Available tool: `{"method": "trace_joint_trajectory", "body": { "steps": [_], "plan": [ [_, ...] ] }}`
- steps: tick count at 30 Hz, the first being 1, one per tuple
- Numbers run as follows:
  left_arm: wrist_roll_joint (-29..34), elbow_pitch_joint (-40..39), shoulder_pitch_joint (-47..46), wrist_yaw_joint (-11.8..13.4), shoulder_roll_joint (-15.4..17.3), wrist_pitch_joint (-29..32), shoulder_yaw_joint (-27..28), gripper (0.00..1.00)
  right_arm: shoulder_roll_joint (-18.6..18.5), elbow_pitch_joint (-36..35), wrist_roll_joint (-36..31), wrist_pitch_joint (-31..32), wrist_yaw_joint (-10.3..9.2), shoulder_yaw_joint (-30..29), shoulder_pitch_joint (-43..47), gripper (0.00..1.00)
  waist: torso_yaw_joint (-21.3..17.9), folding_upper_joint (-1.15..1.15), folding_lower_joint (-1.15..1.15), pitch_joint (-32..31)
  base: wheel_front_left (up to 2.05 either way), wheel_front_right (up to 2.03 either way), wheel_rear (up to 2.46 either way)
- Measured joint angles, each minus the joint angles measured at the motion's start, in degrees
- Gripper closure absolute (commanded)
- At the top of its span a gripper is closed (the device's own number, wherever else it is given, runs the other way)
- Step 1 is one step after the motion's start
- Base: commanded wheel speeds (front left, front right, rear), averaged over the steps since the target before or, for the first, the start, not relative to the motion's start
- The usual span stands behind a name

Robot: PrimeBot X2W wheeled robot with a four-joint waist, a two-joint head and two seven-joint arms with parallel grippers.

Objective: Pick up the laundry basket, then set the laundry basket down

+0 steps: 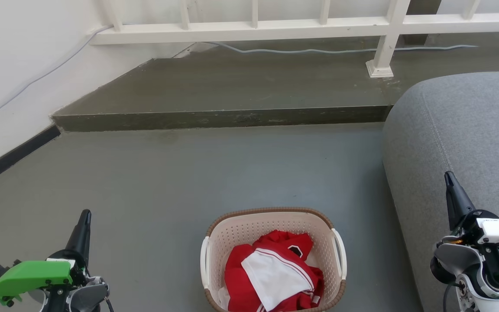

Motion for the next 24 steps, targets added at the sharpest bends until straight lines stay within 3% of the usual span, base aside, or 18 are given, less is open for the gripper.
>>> {"method": "trace_joint_trajectory", "body": {
  "steps": [24],
  "plan": [
    [0.0, 0.0, -0.02, -0.01, 0.0, 0.0, 0.08, 1.0, 0.0, 0.48, 0.0, 0.05, 0.01, -0.19, -0.04, 1.0, -0.01, 0.0, 0.0, -0.01, 0.0, 0.0, 0.0]
  ]
}}
